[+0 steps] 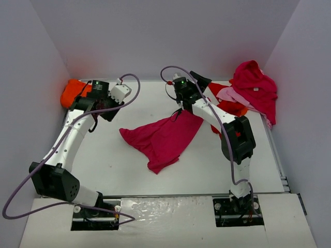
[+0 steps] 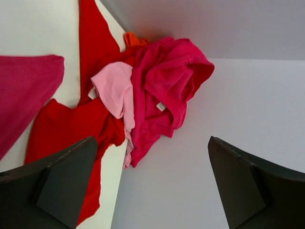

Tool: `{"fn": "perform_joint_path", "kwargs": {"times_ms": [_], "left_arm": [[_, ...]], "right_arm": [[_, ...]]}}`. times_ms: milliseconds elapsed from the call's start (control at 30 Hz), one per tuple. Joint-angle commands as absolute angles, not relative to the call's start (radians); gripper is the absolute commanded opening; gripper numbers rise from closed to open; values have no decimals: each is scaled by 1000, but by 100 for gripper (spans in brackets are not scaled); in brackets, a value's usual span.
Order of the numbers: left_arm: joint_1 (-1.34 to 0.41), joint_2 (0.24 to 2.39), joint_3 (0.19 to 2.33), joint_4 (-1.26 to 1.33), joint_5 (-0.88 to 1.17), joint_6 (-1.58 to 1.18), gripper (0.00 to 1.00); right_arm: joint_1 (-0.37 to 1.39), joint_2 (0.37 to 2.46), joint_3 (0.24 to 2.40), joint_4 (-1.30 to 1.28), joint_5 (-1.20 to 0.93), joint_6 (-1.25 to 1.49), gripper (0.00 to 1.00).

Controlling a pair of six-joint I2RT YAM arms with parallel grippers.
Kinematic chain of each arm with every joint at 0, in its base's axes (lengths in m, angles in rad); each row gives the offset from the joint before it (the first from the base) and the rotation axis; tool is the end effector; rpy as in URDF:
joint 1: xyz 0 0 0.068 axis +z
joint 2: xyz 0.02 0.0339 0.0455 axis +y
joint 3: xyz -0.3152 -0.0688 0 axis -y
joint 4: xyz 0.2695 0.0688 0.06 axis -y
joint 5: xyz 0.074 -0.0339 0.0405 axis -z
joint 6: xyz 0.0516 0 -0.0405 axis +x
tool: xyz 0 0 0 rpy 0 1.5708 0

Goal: Fold and stack the t-shirts

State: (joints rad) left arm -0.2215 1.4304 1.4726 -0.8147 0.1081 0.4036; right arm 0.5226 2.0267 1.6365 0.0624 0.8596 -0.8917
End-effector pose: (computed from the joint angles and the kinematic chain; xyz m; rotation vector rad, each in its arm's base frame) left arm 0.3230 -0.0784 0.4095 0.7694 2.2077 -0.0363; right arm 0.4812 0.2321 0.3148 -0.7285 1.7724 -1.0597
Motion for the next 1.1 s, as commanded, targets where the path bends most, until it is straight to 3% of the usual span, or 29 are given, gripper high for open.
{"fn": "perform_joint_path", "kwargs": {"times_ms": [0,233,433,1067], "left_arm": [[-297,1423,1465,-828,163,445,34],[-357,1628,1543,-961,277,460,43],[-410,1835,1614,-1026,265,430,31],[-443,2006,1694,-1115,238,446,31]], "right_arm": [[483,1890,1651,64,894,-807,100],[592,1764,1636,-91,818,-708,100],[588,1660,1591,-94,765,-682,100],[579,1626,1526,-95,745,-637,100]]}}
